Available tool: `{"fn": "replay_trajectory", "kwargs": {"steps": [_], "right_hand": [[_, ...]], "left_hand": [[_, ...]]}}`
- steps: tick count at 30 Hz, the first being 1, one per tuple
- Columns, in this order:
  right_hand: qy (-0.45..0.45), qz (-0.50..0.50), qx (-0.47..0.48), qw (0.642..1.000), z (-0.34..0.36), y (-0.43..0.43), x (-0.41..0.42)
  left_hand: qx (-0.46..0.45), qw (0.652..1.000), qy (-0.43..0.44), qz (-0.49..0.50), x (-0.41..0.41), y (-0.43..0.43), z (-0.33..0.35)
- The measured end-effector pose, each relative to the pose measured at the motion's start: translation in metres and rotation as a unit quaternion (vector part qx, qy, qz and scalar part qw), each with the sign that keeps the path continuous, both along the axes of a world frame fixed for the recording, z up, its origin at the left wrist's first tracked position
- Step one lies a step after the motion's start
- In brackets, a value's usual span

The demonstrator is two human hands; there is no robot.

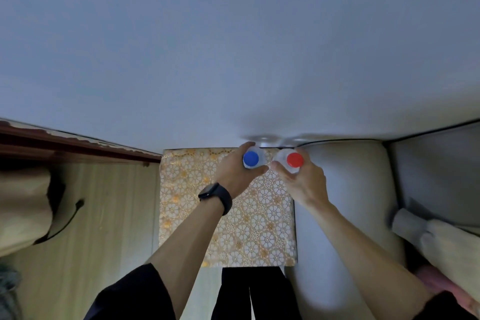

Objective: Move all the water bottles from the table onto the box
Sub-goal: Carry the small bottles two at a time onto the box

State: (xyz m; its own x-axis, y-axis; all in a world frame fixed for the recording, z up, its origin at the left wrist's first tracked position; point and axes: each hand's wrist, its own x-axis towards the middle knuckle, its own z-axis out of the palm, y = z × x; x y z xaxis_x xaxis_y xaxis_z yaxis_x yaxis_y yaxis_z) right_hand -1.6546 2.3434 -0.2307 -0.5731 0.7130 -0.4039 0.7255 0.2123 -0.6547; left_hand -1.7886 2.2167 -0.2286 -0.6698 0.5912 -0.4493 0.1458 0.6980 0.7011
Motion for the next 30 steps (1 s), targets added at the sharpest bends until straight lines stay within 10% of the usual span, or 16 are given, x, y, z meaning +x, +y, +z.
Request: {"fn": "replay_trajectory", "kwargs": {"steps": [30], "right_hand": [[0.016, 0.063, -0.060, 0.996, -0.016, 0.019, -0.012]], "left_hand": [[-0.030, 0.999, 0.031, 0.017, 0.002, 0.009, -0.005]]}}
